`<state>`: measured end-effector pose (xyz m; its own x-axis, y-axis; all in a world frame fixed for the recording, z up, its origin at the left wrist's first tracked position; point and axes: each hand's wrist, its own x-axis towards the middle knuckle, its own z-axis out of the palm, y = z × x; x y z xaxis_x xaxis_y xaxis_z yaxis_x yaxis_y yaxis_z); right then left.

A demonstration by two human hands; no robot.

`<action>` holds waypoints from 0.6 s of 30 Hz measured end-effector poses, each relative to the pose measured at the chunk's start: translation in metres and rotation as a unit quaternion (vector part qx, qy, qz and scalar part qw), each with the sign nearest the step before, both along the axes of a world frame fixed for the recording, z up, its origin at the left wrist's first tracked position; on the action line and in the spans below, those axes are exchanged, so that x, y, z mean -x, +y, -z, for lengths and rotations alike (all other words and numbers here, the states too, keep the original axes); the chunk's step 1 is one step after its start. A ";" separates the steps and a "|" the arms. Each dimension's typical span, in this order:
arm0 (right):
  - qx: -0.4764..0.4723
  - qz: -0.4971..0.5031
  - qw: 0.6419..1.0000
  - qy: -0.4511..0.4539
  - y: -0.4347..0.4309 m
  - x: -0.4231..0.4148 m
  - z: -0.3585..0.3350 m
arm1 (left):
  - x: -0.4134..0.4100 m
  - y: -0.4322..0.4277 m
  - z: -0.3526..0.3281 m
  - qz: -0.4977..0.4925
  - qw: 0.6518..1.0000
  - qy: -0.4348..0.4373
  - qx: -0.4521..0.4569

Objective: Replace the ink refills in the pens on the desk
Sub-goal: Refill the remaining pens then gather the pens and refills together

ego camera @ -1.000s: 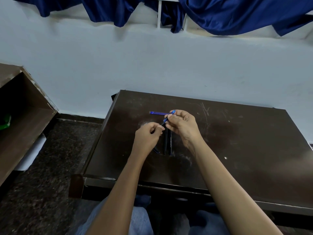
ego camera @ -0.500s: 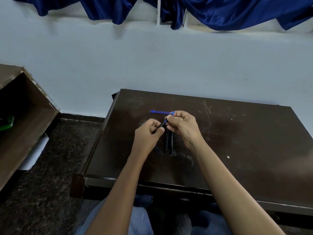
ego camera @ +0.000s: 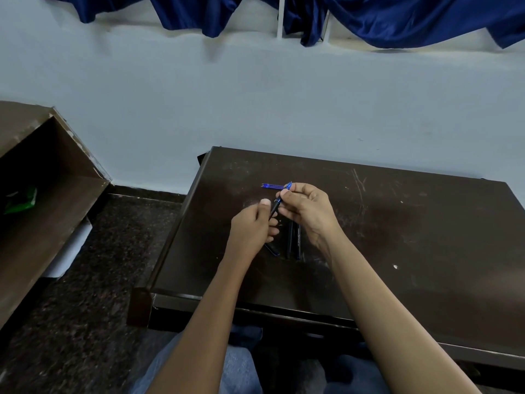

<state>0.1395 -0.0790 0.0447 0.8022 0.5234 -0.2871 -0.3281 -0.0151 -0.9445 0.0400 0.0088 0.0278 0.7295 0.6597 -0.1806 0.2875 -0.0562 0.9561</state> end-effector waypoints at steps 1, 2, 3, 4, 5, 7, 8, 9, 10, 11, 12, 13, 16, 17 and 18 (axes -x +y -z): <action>0.000 0.001 1.000 0.001 0.000 0.000 0.000 | 0.000 0.001 0.000 0.008 1.000 0.009 0.002; 0.000 0.001 1.000 0.002 0.000 0.001 0.000 | 0.000 0.001 0.000 0.017 1.000 0.012 -0.014; 0.003 0.000 1.000 0.002 0.000 0.001 0.000 | 0.001 0.002 0.000 0.025 0.999 0.010 -0.036; 0.007 -0.002 1.000 0.002 0.000 0.001 0.000 | 0.003 0.003 0.001 0.025 0.998 0.005 -0.058; 0.009 -0.003 1.000 0.002 0.000 0.002 -0.001 | 0.004 0.004 0.001 0.020 0.997 0.000 -0.080; 0.007 -0.003 1.000 0.003 0.000 0.002 -0.001 | 0.005 0.006 0.001 0.003 0.995 -0.008 -0.102; 0.007 -0.004 1.000 0.003 0.000 0.001 -0.001 | 0.005 0.006 0.001 0.000 0.995 -0.007 -0.097; 0.007 -0.005 1.000 0.003 0.000 0.001 -0.001 | 0.004 0.005 0.000 0.000 0.997 -0.001 -0.083; 0.008 -0.005 1.000 0.003 0.000 0.001 -0.002 | 0.004 0.004 -0.001 0.003 0.998 0.008 -0.063; 0.008 -0.006 1.000 0.002 0.000 0.002 -0.001 | 0.003 0.005 -0.001 0.007 0.999 0.013 -0.045; 0.009 -0.006 1.000 0.001 0.000 0.002 -0.001 | 0.004 0.005 -0.001 0.015 0.999 0.017 -0.041; 0.009 -0.007 1.000 0.000 0.000 0.002 -0.001 | 0.005 0.005 0.000 0.022 0.998 0.017 -0.055; 0.013 -0.011 1.000 -0.003 0.000 0.002 -0.002 | 0.008 0.008 0.001 0.009 0.994 0.010 -0.107; 0.014 -0.011 1.000 -0.003 0.000 0.001 -0.002 | 0.008 0.009 0.001 0.001 0.994 0.002 -0.112; 0.014 -0.011 1.000 -0.002 0.000 0.001 -0.002 | 0.008 0.008 0.001 -0.005 0.995 -0.005 -0.101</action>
<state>0.1381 -0.0788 0.0465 0.7920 0.5331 -0.2975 -0.3229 -0.0478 -0.9452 0.0317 0.0173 0.0266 0.7241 0.6888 -0.0363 0.2793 -0.2447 0.9285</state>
